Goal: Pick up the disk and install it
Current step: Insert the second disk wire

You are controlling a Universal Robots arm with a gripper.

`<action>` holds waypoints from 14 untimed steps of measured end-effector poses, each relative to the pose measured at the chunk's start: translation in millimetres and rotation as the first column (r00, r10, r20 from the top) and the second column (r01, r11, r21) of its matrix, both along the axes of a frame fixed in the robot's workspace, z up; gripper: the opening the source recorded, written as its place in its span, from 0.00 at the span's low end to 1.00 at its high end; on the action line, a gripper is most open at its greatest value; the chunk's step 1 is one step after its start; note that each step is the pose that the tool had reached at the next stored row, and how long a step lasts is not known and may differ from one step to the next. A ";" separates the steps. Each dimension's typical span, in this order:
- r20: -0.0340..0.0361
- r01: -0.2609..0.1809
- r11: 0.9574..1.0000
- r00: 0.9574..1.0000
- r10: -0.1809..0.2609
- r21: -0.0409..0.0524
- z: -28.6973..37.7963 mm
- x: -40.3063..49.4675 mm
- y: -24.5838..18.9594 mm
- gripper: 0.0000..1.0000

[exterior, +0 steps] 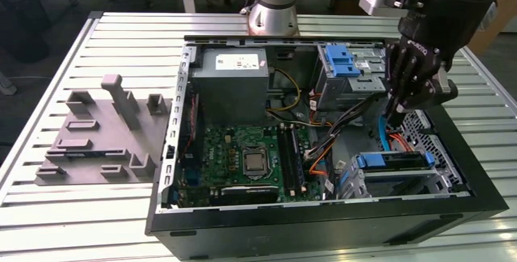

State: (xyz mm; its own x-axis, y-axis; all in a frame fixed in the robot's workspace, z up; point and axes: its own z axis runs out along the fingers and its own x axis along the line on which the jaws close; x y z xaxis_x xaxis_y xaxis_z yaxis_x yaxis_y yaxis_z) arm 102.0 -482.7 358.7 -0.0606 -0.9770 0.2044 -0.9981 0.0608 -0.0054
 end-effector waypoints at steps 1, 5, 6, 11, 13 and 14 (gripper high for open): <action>0.003 -0.001 1.000 1.000 0.001 0.005 -0.3 -0.1 -0.8 0.16; 0.021 -0.001 1.000 1.000 0.001 0.016 -1.6 -0.9 -5.0 0.16; 0.024 -0.002 1.000 1.000 0.001 0.025 -1.9 -1.6 -6.0 0.16; 0.027 -0.002 0.996 1.000 -0.001 0.091 -3.2 -3.1 -11.0 0.16; 0.028 -0.002 0.995 1.000 -0.001 0.098 -4.7 -3.4 -13.4 0.16; 0.029 -0.002 0.995 1.000 -0.001 0.099 -5.5 -3.4 -14.0 0.16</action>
